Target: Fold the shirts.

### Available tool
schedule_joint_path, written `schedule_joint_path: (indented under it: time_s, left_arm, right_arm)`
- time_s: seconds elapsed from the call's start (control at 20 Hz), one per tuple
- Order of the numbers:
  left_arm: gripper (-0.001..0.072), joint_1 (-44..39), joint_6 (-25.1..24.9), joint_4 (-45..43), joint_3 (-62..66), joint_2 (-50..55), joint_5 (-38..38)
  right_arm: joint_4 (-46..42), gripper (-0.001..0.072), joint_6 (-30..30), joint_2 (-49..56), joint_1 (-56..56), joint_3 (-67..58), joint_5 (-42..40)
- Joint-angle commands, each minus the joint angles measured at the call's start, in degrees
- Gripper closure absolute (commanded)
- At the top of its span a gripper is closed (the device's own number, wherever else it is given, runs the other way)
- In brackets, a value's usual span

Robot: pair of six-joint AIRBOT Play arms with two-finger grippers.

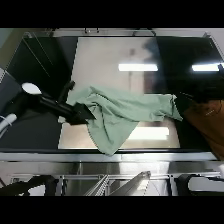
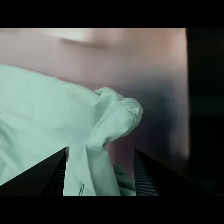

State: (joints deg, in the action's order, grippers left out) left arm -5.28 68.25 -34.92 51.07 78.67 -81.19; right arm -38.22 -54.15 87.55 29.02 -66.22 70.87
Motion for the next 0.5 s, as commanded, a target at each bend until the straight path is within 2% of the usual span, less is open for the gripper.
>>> schedule_joint_path:
  time_s: [0.0, 0.1, 0.3, 0.45]
  left_arm:
    - [0.0016, -8.63, 3.45, -0.09, -14.56, -2.97, 13.55]
    - [0.0016, -11.91, 5.86, -0.04, -18.27, -2.89, 18.05]
    - [0.0017, -14.93, 6.43, 0.15, -20.68, -2.86, 28.44]
    - [0.0017, -14.93, 6.43, -0.04, -20.7, -2.86, 29.86]
  right_arm:
    - [-1.53, 0.0257, -0.94, 6.01, -2.97, -3.85, 4.02]
    - [-1.51, 0.0257, -0.7, 6.84, -4.68, -3.85, 4.0]
    - [-1.49, 0.0268, -0.31, 6.86, -6.67, -3.93, 4.02]
    - [-1.49, 0.0268, -0.31, 6.86, -6.84, -3.93, 4.17]
